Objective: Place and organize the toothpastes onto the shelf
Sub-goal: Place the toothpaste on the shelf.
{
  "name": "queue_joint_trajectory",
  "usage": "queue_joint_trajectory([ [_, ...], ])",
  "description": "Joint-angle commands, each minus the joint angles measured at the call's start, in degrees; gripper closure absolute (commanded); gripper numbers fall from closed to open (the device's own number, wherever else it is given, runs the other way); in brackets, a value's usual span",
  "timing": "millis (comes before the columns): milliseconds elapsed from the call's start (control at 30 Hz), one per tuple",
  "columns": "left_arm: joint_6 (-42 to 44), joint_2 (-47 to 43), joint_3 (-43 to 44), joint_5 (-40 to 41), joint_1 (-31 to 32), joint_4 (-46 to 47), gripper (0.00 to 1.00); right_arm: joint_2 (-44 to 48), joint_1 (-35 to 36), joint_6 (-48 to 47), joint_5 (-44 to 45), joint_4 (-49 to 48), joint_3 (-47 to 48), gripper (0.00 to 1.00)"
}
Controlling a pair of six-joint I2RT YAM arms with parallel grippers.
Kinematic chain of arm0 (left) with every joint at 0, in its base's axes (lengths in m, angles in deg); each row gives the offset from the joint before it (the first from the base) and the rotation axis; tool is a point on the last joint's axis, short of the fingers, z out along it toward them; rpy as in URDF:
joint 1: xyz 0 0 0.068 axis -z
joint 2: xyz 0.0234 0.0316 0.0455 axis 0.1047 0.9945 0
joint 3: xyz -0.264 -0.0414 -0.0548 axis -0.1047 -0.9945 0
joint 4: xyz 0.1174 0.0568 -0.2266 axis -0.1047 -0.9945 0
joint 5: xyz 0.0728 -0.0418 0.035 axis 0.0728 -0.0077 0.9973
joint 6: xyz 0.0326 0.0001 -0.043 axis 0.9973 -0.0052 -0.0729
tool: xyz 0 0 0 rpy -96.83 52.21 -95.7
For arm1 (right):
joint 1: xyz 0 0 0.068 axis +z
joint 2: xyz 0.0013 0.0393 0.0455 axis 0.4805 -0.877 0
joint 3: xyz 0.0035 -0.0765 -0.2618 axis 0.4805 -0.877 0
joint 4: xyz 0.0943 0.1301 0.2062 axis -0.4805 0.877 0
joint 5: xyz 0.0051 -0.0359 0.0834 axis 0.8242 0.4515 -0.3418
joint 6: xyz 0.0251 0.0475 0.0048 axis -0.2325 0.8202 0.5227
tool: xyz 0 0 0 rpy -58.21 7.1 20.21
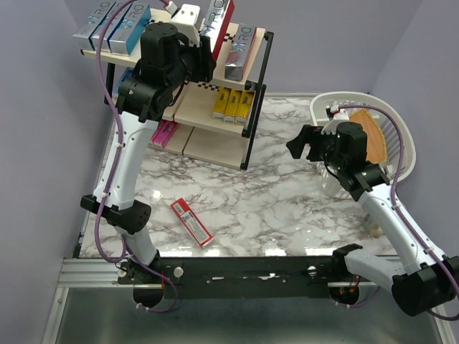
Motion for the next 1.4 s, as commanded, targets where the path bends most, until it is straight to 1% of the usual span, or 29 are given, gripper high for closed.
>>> queue_joint_trajectory([
  [0, -1.9, -0.5, 0.6, -1.3, -0.5, 5.3, 0.37, -0.8, -0.4, -1.0, -1.0, 0.6, -0.1, 0.05],
  [100, -2.0, -0.6, 0.1, -1.2, -0.6, 5.7, 0.32, -1.2, -0.4, -1.0, -1.2, 0.7, 0.0, 0.05],
  [267, -2.8, -0.9, -1.0, -0.7, -0.7, 6.0, 0.30, -1.4, -0.3, -0.7, -1.7, 0.5, -0.3, 0.05],
  [333, -4.2, -1.7, -1.9, -0.4, -0.7, 7.8, 0.29, -1.4, -0.4, -0.7, -1.7, 0.6, -0.4, 0.05],
  [433, -7.4, -3.5, -5.6, -0.1, -0.8, 11.8, 0.29, -1.4, -0.4, -0.7, -1.7, 0.6, -0.5, 0.05],
  [500, -9.3, -4.2, -8.3, 1.6, -1.0, 13.8, 0.33, -1.5, -0.5, -0.7, -1.7, 0.6, -0.5, 0.05],
  [567, -12.2, -4.6, -9.9, 1.3, -1.1, 15.6, 0.35, -1.4, -0.4, -0.7, -1.7, 0.6, -0.6, 0.05],
  [600, -13.1, -4.6, -10.1, 1.2, -1.1, 16.1, 0.39, -1.4, -0.4, -0.7, -1.7, 0.6, -0.6, 0.05],
  [667, -15.1, -4.4, -10.7, 0.6, -1.1, 17.0, 0.42, -1.4, -0.4, -0.7, -1.7, 0.6, -0.6, 0.05],
  [733, -15.9, -4.1, -10.8, -1.0, -1.2, 18.0, 0.44, -1.2, -0.4, -0.7, -1.7, 0.7, -0.8, 0.05],
  [867, -18.6, -4.3, -11.7, -5.1, -1.2, 20.0, 0.44, -1.1, -0.4, -0.7, -1.7, 0.9, -1.1, 0.05],
  [967, -19.6, -4.6, -12.1, -6.4, -1.2, 20.7, 0.41, -1.2, -0.4, -0.6, -1.8, 1.1, -1.0, 0.05],
  [1000, -19.5, -4.6, -12.1, -6.5, -1.2, 20.7, 0.37, -1.4, -0.5, -0.6, -1.8, 1.1, -1.0, 0.05],
  [1067, -19.5, -5.2, -12.1, -6.0, -1.2, 20.7, 0.33, -1.5, -0.4, -0.6, -2.0, 1.2, -0.9, 0.05],
  [1100, -19.5, -5.3, -12.2, -5.6, -1.2, 20.8, 0.29, -1.6, -0.4, -0.6, -2.1, 1.1, -0.8, 0.05],
  [1200, -19.3, -6.0, -12.5, -5.0, -1.2, 21.3, 0.25, -1.9, -0.4, -0.5, -2.5, 1.2, -0.6, 0.05],
  [1367, -19.8, -6.8, -13.7, -4.8, -1.2, 22.6, 0.24, -2.0, -0.3, -0.2, -2.9, 1.4, -0.6, 0.05],
])
